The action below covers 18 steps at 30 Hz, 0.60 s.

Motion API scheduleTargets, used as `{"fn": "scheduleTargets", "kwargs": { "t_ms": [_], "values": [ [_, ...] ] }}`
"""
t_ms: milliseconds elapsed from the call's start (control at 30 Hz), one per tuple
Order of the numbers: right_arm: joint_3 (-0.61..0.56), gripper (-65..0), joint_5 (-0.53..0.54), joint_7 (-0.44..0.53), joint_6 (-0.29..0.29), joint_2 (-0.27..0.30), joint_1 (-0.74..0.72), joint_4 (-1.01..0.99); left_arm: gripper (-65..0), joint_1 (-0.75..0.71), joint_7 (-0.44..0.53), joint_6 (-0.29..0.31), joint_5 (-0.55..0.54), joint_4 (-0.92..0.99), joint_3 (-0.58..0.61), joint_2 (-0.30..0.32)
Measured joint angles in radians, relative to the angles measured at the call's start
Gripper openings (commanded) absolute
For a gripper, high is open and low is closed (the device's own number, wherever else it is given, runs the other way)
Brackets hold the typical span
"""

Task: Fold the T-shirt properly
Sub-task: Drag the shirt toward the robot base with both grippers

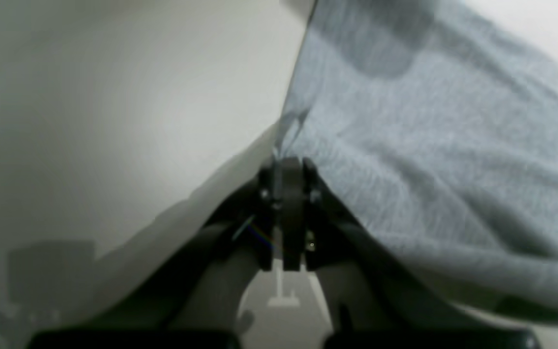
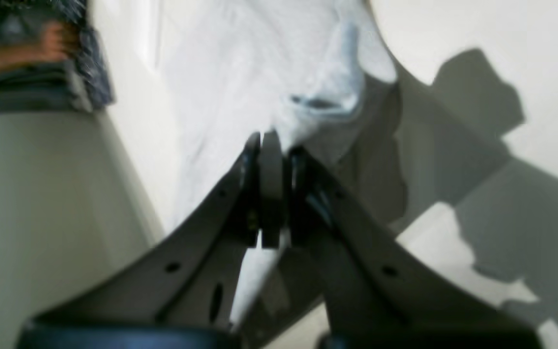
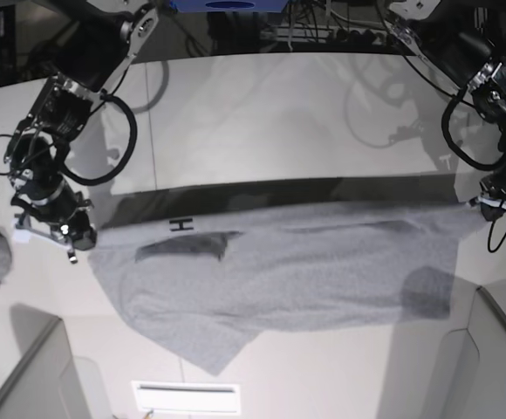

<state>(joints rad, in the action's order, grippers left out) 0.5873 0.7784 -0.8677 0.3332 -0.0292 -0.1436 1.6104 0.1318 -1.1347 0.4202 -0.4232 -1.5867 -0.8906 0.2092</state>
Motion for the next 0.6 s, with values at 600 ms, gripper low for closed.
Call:
{"fn": "scheduleTargets", "kwargs": {
  "t_ms": [600],
  "values": [
    [0.0,-65.0,0.0,-0.022,-0.003,0.007,0.327,0.058,-65.0,-0.326,-0.01,0.0,0.003,-0.059,-0.002,-0.005]
  ]
}}
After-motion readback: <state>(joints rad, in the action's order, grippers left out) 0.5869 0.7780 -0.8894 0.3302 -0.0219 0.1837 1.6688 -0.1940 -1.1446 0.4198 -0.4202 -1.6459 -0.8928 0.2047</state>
